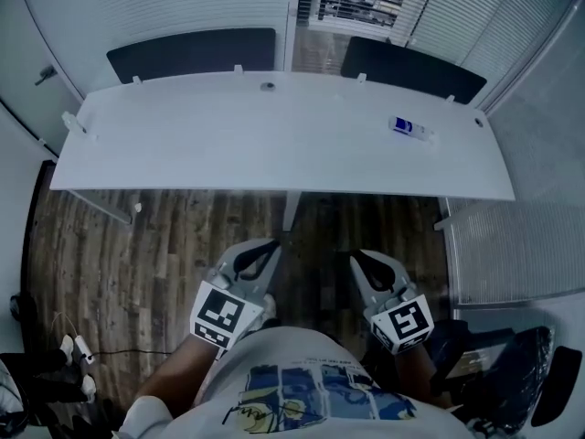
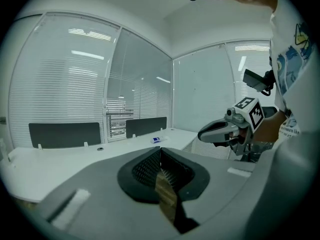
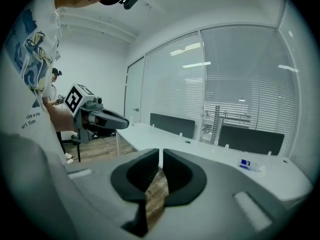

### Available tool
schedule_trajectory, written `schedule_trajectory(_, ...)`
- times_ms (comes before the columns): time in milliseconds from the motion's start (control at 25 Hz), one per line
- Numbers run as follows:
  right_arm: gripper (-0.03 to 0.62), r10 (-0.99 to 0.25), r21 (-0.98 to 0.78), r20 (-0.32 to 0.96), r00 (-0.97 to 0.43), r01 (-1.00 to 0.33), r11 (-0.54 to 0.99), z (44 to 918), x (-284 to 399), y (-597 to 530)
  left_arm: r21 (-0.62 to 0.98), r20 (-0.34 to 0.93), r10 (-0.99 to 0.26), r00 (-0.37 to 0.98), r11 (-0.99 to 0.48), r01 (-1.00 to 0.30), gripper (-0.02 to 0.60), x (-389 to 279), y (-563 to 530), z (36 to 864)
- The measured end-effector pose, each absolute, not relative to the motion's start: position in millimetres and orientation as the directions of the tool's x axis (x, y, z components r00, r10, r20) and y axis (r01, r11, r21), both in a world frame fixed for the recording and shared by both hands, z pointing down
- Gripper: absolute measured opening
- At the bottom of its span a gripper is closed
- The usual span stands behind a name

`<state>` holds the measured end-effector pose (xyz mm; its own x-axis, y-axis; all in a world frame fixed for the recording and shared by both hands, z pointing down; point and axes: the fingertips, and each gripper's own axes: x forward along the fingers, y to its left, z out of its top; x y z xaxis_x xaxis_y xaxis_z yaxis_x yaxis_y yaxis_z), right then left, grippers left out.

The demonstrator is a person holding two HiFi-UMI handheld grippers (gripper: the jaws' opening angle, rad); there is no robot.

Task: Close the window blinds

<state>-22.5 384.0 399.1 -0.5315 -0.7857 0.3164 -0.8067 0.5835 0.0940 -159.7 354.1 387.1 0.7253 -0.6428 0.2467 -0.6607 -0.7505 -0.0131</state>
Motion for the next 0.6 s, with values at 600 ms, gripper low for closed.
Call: schedule_trajectory(600,0.012,-0.779,0.077,0.331,-0.532,-0.808,0.584,406,-11,304,-0.013,0.272,-0.646,0.714,-0.744,-0.668,0.006,-147,273,399)
